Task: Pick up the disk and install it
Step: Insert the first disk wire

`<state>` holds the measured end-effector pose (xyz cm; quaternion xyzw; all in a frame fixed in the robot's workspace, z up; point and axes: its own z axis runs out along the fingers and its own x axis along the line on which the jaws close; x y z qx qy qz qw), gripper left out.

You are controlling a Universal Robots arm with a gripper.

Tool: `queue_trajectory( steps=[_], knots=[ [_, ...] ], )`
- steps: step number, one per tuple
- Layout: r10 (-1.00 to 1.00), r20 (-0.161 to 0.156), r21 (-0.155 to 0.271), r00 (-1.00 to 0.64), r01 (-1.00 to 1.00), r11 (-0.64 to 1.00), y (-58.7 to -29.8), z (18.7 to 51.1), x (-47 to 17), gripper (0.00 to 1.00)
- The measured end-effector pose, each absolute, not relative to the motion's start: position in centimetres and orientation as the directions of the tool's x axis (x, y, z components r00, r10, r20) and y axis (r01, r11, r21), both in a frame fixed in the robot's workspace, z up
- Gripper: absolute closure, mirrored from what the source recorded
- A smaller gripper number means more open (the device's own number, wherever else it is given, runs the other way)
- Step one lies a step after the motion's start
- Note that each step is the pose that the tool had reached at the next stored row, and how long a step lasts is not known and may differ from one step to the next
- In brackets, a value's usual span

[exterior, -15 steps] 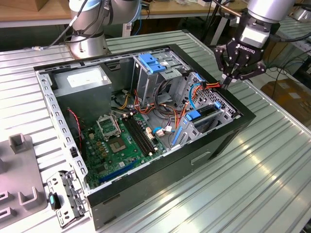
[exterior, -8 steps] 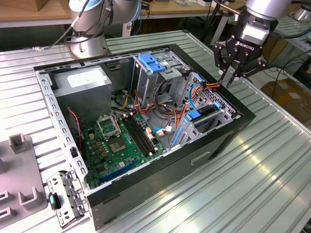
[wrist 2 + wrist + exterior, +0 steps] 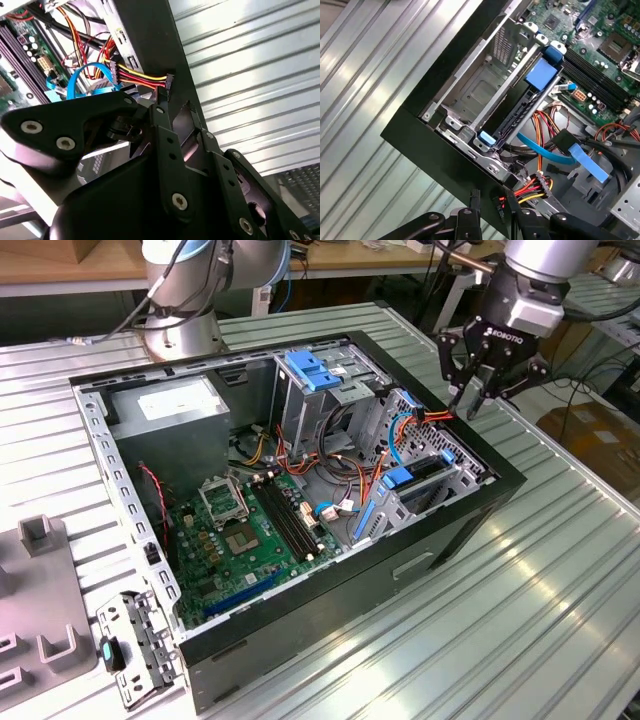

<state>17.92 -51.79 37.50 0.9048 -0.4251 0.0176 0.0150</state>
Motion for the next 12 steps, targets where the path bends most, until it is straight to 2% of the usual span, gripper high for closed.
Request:
queue_trajectory(
  steps=[12],
  knots=[
    [-0.586,0.044,0.012,0.809,-0.587,-0.810,-51.19,36.55,17.92,0.69]
  ],
)
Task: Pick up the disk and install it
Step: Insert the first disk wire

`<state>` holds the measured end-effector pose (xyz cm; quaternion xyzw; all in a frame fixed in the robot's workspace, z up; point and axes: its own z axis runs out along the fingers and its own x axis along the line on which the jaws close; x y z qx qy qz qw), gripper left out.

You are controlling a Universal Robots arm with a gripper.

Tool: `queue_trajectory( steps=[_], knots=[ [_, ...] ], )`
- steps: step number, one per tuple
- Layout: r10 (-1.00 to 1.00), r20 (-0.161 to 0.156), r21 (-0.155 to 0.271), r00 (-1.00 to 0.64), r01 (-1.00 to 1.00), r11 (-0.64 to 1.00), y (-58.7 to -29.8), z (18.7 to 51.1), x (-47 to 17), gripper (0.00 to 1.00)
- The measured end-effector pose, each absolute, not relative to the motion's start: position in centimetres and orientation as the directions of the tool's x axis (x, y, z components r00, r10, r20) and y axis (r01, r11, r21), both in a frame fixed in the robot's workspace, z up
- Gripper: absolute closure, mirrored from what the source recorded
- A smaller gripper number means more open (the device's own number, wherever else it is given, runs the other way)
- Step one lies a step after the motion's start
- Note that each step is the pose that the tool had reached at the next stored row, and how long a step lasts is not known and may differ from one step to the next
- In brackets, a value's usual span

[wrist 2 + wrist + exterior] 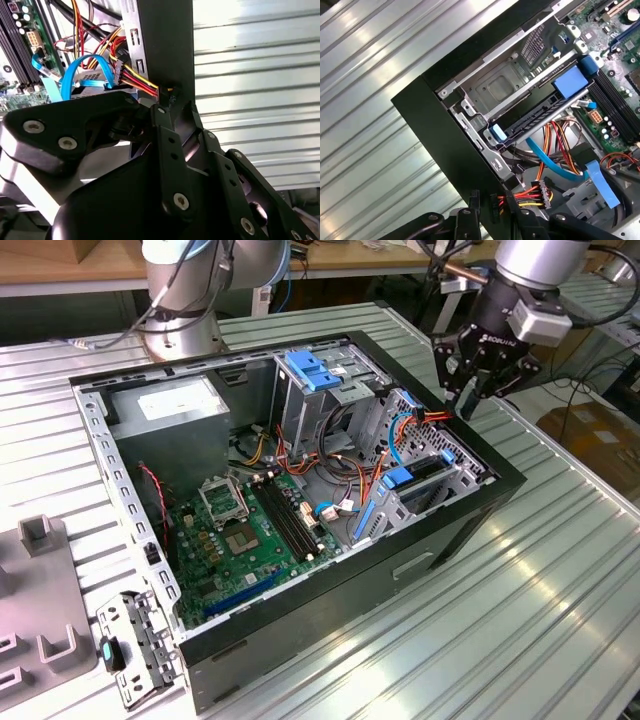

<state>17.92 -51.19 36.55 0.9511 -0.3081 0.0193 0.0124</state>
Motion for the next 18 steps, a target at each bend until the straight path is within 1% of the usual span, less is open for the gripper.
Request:
queue_trajectory(
  steps=[2,3,4,12,18],
  knots=[
    [-0.571,0.044,0.011,0.820,-0.572,-0.821,-51.2,36.5,17.9,0.69],
    [-0.566,0.044,0.011,0.823,-0.567,-0.824,-51.1,36.6,17.9,0.82],
    [-0.565,0.044,0.011,0.824,-0.566,-0.824,-51.1,36.8,17.9,0.83],
    [-0.564,0.045,0.012,0.824,-0.565,-0.825,-51.0,37.1,17.9,0.83],
    [-0.569,0.045,0.012,0.821,-0.570,-0.822,-51.0,37.1,16.7,0.83]
  ],
)
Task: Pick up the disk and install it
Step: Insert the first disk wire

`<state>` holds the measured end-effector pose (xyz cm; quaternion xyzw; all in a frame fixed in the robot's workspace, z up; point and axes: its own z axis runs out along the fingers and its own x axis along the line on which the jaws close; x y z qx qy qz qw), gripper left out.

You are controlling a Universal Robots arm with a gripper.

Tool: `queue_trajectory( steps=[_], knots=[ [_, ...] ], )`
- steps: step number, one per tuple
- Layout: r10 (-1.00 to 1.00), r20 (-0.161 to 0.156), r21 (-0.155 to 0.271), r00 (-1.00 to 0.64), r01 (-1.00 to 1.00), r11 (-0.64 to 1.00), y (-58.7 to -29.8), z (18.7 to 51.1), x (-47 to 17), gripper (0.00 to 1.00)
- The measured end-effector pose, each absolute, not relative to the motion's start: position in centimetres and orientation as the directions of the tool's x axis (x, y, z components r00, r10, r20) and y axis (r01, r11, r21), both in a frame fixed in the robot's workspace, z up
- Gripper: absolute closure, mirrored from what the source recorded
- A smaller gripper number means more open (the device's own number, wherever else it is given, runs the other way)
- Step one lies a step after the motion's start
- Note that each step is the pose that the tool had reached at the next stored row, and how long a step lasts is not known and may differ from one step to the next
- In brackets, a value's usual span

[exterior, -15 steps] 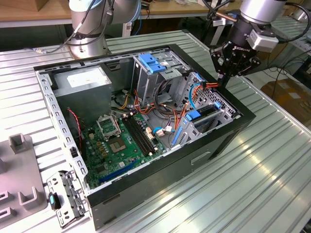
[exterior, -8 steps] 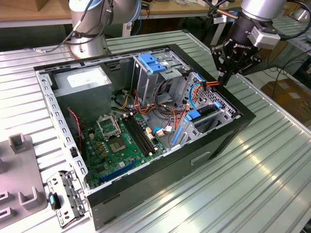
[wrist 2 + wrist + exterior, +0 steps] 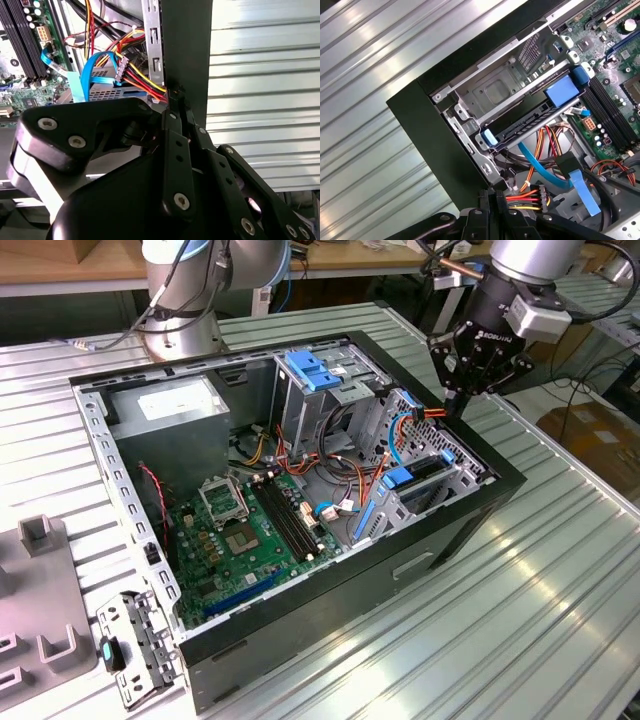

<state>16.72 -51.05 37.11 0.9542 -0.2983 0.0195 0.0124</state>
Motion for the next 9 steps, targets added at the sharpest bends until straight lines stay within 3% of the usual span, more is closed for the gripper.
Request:
queue_trajectory(
  steps=[9],
  knots=[
    [-0.595,0.045,0.012,0.803,-0.596,-0.803,-51.04,37.09,16.68,0.83]
  ],
)
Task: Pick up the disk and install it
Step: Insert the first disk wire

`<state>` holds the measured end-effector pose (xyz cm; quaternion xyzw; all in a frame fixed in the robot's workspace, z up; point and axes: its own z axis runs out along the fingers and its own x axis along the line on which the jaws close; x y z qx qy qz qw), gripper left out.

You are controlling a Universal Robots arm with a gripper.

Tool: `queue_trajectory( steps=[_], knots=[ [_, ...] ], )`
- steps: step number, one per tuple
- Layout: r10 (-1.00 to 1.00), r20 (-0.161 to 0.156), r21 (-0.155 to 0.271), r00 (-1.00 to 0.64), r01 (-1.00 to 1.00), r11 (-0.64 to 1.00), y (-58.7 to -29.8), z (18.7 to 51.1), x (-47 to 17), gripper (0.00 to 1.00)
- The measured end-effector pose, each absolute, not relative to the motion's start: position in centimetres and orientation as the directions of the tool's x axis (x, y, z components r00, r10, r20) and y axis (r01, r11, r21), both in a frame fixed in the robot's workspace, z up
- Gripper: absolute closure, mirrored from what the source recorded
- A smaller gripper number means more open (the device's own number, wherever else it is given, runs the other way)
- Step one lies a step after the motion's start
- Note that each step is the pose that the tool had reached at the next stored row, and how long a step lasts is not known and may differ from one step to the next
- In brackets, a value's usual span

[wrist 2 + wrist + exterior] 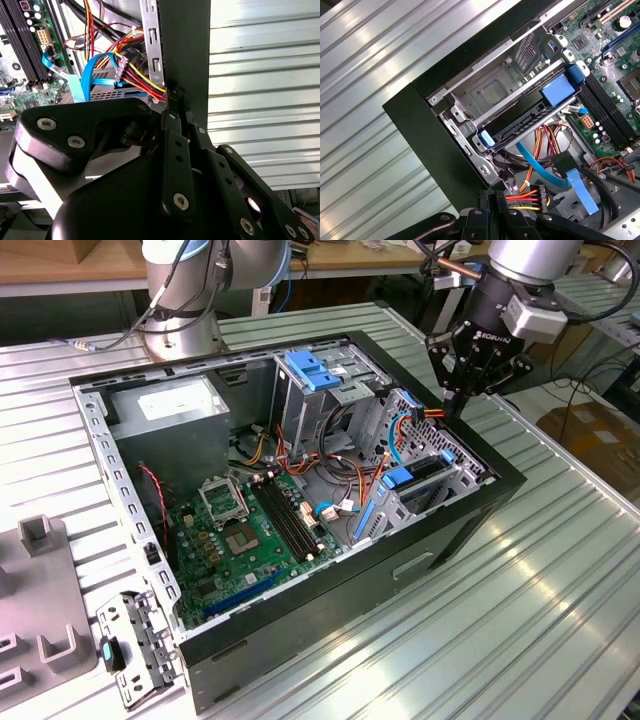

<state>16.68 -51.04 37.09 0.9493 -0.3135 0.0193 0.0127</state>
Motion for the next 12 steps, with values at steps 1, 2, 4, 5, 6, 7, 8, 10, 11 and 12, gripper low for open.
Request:
queue_trajectory(
  steps=[1,2,4,5,6,7,8,10,11,12],
  knots=[
    [-0.598,0.045,0.012,0.801,-0.599,-0.801,-51.04,37.09,16.67,0.83],
    [-0.600,0.045,0.012,0.799,-0.601,-0.799,-51.04,37.10,16.65,0.83],
    [-0.604,0.045,0.012,0.796,-0.605,-0.796,-51.04,37.09,16.62,0.83],
    [-0.607,0.045,0.012,0.793,-0.608,-0.794,-51.04,37.10,16.62,0.83],
    [-0.612,0.045,0.012,0.789,-0.613,-0.790,-51.04,37.09,16.61,0.83],
    [-0.618,0.045,0.012,0.785,-0.619,-0.785,-51.04,37.09,16.60,0.83],
    [-0.629,0.045,0.012,0.776,-0.630,-0.776,-51.04,37.09,16.60,0.83],
    [-0.657,0.045,0.012,0.753,-0.658,-0.753,-51.04,37.09,16.59,0.83],
    [-0.665,0.045,0.012,0.746,-0.666,-0.746,-51.04,37.09,16.60,0.83],
    [-0.677,0.045,0.012,0.734,-0.678,-0.735,-51.04,37.09,16.59,0.83]
  ],
)
